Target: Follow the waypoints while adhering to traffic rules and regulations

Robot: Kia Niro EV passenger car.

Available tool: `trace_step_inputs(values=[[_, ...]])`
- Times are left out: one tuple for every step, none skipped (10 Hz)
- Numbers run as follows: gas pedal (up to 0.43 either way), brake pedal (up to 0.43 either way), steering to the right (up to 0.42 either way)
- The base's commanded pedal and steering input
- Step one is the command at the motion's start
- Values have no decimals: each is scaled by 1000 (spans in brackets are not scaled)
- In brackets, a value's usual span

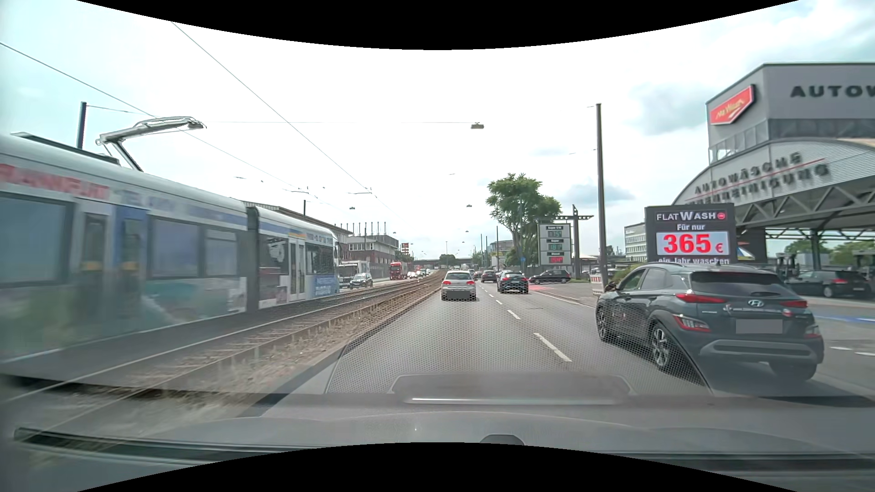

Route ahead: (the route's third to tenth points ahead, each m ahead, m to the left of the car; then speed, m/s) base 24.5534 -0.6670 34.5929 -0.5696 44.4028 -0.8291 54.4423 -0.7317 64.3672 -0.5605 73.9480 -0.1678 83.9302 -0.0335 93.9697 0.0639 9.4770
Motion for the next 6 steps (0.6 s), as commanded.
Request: trace_step_inputs(values=[[0, 0, -5], [0, 0, -5], [0, 6, -5], [0, 24, -5], [0, 30, -5], [0, 43, -5]])
